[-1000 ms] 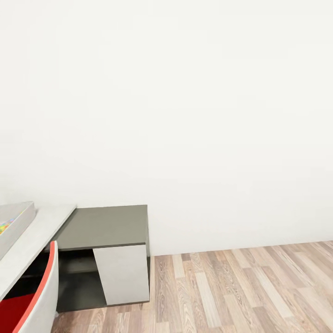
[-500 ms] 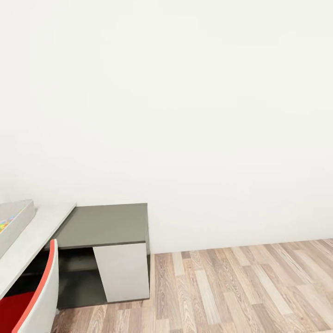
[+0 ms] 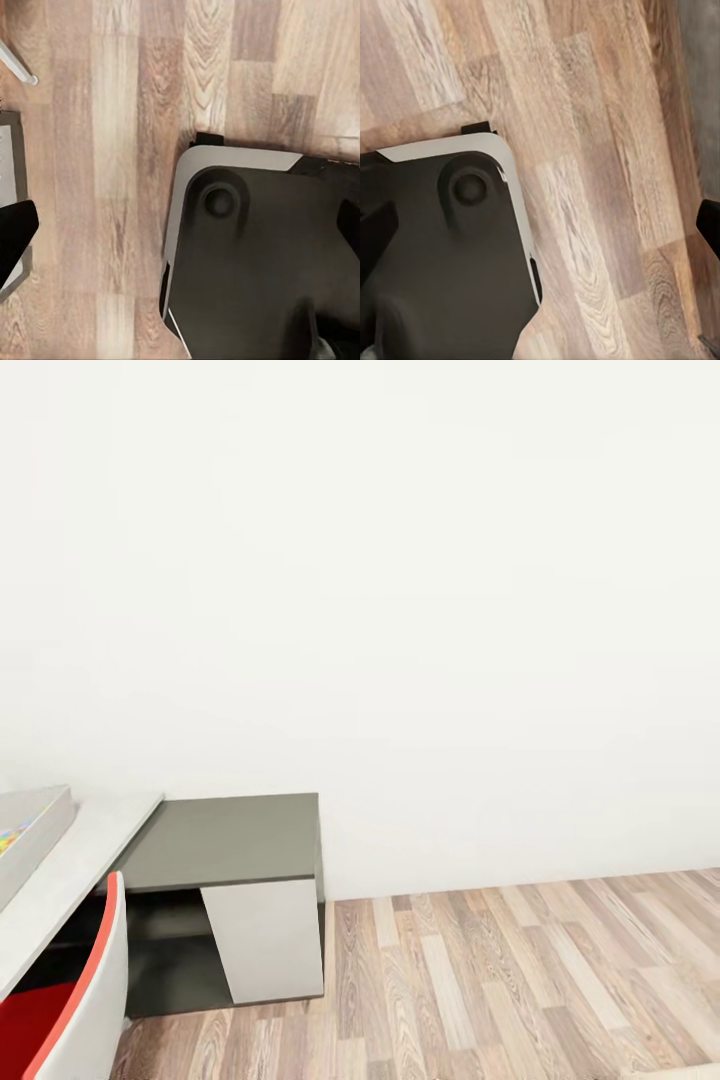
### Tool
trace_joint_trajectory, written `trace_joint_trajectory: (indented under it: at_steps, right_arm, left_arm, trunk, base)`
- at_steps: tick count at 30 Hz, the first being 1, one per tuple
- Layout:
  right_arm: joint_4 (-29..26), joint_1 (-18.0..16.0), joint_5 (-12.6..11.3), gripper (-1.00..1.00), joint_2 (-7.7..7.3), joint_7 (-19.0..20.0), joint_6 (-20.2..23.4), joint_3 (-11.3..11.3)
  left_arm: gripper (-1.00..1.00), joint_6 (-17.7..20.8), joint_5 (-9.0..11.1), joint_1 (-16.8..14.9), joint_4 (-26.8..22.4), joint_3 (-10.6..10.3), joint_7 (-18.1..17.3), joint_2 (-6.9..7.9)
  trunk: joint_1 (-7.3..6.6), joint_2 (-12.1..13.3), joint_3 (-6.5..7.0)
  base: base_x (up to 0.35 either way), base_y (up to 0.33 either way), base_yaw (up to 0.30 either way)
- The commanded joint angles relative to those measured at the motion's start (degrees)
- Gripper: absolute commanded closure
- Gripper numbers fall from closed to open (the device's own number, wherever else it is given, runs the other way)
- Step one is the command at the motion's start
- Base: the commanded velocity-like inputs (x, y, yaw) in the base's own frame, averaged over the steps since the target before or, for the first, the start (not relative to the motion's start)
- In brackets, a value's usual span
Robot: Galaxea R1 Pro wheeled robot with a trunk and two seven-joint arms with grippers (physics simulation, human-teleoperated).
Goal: Put all the toys in the child's room - the three board games (two on the bed and one on the table), the two jigsaw puzzles on the table, and the tennis ball on the table - inside the toy box on the table in the child's room.
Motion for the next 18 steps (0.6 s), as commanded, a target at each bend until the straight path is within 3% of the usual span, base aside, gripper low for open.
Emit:
trace_joint_trajectory:
  at_steps: [1,7,10,14,18]
  right_arm:
    - [0.0,0.0,-0.5,-1.0,-0.01,-0.1,-0.1,0.5]
    - [0.0,0.0,0.4,-1.0,-0.01,-0.1,-0.2,0.6]
    - [0.0,0.0,4.0,-1.0,0.02,-0.2,-0.2,1.2]
    - [0.0,0.0,8.8,-1.0,0.05,-0.6,-0.5,1.5]
    - [0.0,0.0,11.0,-1.0,0.1,-0.8,-0.6,1.7]
  left_arm:
    - [-1.0,-0.2,0.2,0.0,0.1,-0.4,0.0,0.01]
    - [-1.0,-0.3,-3.5,0.0,0.1,-0.4,0.3,-0.16]
    - [-1.0,-0.3,-5.9,0.0,0.1,-0.4,0.4,-0.75]
    - [-1.0,-0.3,-7.2,0.1,0.1,-0.4,0.5,-1.11]
    - [-1.0,-0.2,-7.6,0.1,0.1,-0.4,1.8,-1.4]
  trunk:
    - [0.02,-0.1,-0.15]
    - [0.02,-0.1,-0.71]
    - [0.02,-0.1,-0.99]
    - [0.02,-0.1,-1.37]
    - [0.02,-0.1,-1.74]
  base:
    - [0.0,0.0,0.0]
    - [0.0,0.0,0.0]
    - [0.0,0.0,0.0]
    - [0.0,0.0,0.0]
    - [0.0,0.0,0.0]
